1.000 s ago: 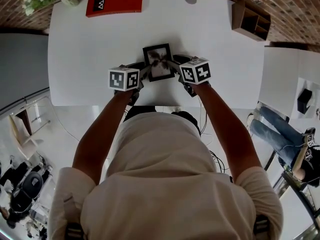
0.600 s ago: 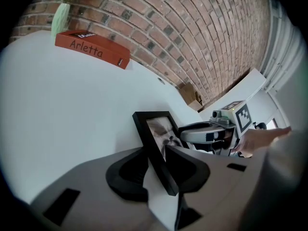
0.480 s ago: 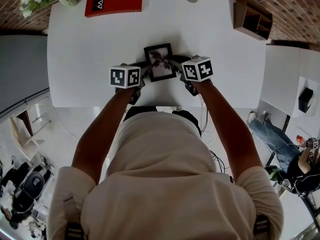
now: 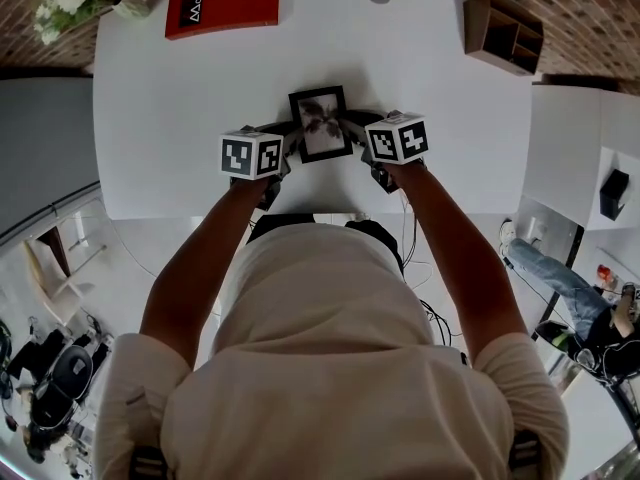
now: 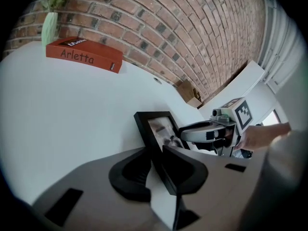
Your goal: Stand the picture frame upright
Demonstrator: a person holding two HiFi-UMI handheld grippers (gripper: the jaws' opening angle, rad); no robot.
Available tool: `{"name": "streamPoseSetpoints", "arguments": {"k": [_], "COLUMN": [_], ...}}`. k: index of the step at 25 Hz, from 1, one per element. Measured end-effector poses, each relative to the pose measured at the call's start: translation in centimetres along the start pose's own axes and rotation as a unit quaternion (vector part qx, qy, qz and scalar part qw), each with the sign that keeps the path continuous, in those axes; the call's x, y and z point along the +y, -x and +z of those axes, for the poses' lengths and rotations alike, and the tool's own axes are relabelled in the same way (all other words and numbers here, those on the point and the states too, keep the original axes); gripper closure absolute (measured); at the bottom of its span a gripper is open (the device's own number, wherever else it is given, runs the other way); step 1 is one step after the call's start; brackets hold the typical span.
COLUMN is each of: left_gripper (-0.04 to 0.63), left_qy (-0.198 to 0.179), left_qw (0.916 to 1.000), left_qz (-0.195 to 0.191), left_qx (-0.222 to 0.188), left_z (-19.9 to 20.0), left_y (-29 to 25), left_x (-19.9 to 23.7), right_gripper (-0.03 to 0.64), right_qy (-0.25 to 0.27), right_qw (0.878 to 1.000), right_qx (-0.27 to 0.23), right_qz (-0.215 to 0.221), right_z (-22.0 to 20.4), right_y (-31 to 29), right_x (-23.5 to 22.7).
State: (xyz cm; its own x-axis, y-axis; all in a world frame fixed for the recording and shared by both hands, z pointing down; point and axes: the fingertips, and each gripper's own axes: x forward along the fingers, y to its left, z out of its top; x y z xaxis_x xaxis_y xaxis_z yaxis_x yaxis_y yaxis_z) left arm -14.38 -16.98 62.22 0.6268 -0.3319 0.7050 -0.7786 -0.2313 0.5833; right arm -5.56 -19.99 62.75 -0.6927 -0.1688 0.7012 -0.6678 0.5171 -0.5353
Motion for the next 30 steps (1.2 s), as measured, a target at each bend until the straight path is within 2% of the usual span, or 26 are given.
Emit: {"name": "streamPoseSetpoints", "arguments": {"k": [16,26,30], "left_gripper": [0.538,0.538,0.538], "left_qy": [-0.072,-0.105,-0.119], "left_qw": [0.9971,0.9938,0.992], "left_qz": [0.003,0.001,0.006], "left_qx": [-0.024,-0.038,-0.043], "left_z": [5.6,8.5,9.8], "left_y": [-0.5,-1.1,-1.2], "left_x": [-1.5,-2.7,-2.9], "right_gripper": [0.549,0.56,0.561], "right_qy": [0.002,0.03,0.057], "right_qw": [0.998,0.996,0.994], "right_qx": [-0.058,-0.081,-0.091], "right_qz": [-0.007,-0.028,-0.037], "right_z": [3.5,5.4,6.7], "right_y": [3.1,4.7,5.2], "right_x": [-1.5,-2.7,-3.0]}}
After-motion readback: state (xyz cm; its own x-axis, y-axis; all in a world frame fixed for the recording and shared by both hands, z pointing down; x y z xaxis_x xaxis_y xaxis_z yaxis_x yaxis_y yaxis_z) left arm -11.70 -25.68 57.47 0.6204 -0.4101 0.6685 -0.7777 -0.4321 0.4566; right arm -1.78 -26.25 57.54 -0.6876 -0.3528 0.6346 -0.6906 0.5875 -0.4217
